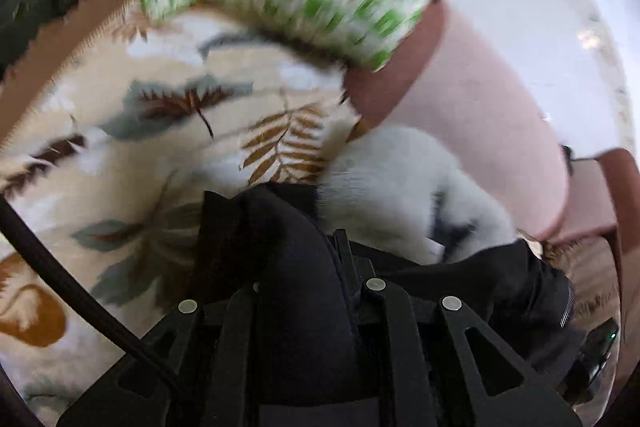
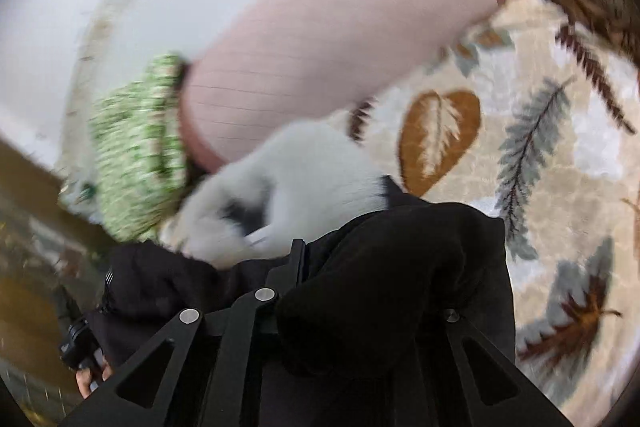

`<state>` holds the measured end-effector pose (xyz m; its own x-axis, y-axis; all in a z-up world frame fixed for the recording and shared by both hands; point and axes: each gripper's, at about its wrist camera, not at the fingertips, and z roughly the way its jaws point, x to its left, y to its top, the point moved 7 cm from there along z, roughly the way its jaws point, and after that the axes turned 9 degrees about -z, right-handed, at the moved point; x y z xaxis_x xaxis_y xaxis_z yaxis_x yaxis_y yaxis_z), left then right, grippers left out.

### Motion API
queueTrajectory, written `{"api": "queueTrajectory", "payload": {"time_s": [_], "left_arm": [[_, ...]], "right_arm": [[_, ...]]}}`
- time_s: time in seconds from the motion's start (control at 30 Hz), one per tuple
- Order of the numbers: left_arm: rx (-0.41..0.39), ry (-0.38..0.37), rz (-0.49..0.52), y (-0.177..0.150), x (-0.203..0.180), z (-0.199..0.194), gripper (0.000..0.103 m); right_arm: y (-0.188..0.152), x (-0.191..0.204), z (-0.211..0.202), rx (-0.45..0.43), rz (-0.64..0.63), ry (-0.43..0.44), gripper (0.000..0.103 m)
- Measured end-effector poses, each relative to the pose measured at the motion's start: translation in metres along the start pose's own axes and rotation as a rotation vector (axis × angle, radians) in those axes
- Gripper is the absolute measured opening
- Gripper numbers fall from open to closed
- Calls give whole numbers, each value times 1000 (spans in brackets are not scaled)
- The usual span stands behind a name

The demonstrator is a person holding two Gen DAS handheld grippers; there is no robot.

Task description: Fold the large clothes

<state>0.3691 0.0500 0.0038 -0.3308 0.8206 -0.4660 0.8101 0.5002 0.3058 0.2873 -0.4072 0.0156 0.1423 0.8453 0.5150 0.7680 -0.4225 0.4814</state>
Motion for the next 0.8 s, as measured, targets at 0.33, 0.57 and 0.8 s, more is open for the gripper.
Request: {"api": "queueTrajectory", "payload": {"time_s": [0.33, 0.57, 0.8], "left_arm": [[33, -23, -38, 3, 7, 77, 19], [-2, -156, -59, 0, 3, 24, 48], [-221, -128, -39, -23, 21, -81, 82]], "right_arm": [[1, -52, 97, -6, 148, 107, 16], [2, -41, 80, -6, 68, 56, 19], [17, 2, 13, -102, -104, -66, 61]]}}
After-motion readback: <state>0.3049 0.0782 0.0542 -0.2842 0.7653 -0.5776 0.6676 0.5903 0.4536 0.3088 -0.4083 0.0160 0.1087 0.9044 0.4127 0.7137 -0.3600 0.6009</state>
